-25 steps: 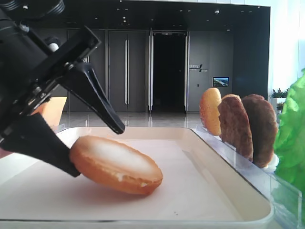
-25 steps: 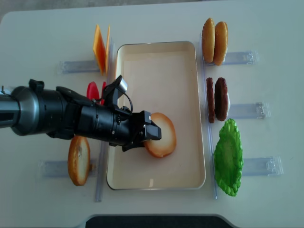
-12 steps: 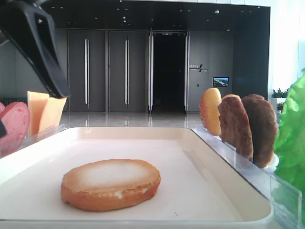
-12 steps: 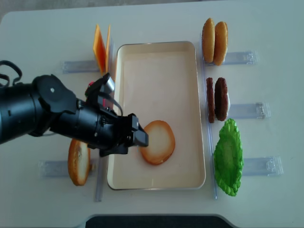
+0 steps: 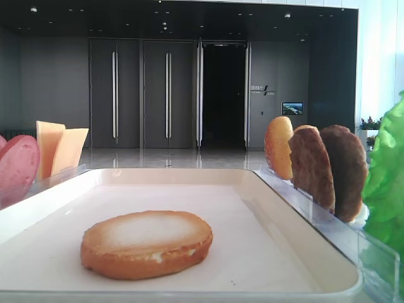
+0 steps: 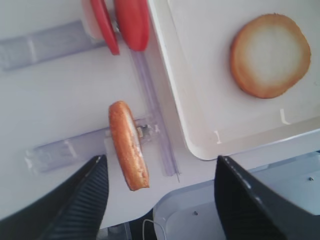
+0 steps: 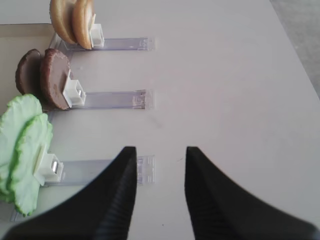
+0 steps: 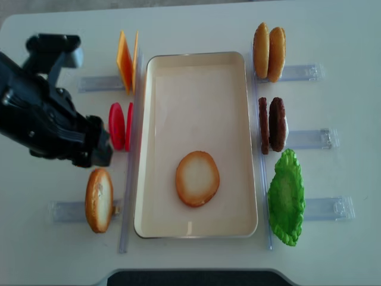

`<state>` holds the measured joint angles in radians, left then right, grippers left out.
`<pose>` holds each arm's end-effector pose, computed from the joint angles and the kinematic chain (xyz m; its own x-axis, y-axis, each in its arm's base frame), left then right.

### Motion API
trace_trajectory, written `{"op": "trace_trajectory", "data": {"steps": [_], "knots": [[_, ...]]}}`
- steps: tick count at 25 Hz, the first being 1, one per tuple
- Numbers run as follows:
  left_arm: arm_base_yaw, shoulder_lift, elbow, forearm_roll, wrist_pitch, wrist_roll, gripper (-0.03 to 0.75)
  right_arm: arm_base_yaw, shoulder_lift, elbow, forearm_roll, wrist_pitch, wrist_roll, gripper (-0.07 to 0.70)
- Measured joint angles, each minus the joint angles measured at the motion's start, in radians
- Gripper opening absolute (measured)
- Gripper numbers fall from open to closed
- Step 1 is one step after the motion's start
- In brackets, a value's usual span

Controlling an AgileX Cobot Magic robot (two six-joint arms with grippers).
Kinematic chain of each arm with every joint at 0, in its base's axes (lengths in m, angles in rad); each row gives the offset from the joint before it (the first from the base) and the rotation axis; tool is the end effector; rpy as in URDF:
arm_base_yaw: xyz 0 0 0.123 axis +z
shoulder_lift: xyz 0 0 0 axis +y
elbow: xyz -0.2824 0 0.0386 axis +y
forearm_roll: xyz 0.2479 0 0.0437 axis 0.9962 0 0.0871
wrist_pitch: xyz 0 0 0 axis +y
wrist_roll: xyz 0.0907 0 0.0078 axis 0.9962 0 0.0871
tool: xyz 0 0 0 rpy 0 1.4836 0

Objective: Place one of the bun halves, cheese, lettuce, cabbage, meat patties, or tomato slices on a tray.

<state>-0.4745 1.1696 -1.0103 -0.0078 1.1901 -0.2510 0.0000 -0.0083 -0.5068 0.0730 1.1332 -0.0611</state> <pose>0.1816 -0.0940 0.3151 -0.9356 0.1982 -0.2923 0.2313 0.9693 -0.0830 -0.0102 0.0060 0.2734 -0.5035 -0.0301 -0.8635 -0.0722 0.9974 0.0074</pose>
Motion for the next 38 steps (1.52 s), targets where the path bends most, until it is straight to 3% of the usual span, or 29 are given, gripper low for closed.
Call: {"op": "trace_trajectory", "data": {"steps": [6,8,13,15,20,29,35,38], "knots": [[0.066,-0.011,-0.040,0.059,0.035,0.015,0.499,0.000,0.000,0.000,0.000,0.000,0.000,0.235],[0.140,-0.011,-0.040,0.082,0.035,0.043,0.499,0.000,0.000,0.000,0.000,0.000,0.000,0.235],[0.434,-0.012,-0.040,0.109,0.036,0.160,0.496,0.000,0.000,0.000,0.000,0.000,0.000,0.235],[0.493,-0.021,-0.040,0.118,0.037,0.183,0.490,0.000,0.000,0.000,0.000,0.000,0.000,0.235],[0.508,-0.149,0.021,0.070,0.039,0.231,0.475,0.000,0.000,0.000,0.000,0.000,0.000,0.235],[0.509,-0.744,0.331,0.066,0.045,0.251,0.474,0.000,0.000,0.000,0.000,0.000,0.000,0.235],[0.509,-1.004,0.507,0.065,-0.035,0.263,0.471,0.000,0.000,0.000,0.000,0.000,0.000,0.235],[0.509,-1.102,0.525,0.065,-0.067,0.281,0.461,0.000,0.000,0.000,0.000,0.000,0.000,0.235]]}}
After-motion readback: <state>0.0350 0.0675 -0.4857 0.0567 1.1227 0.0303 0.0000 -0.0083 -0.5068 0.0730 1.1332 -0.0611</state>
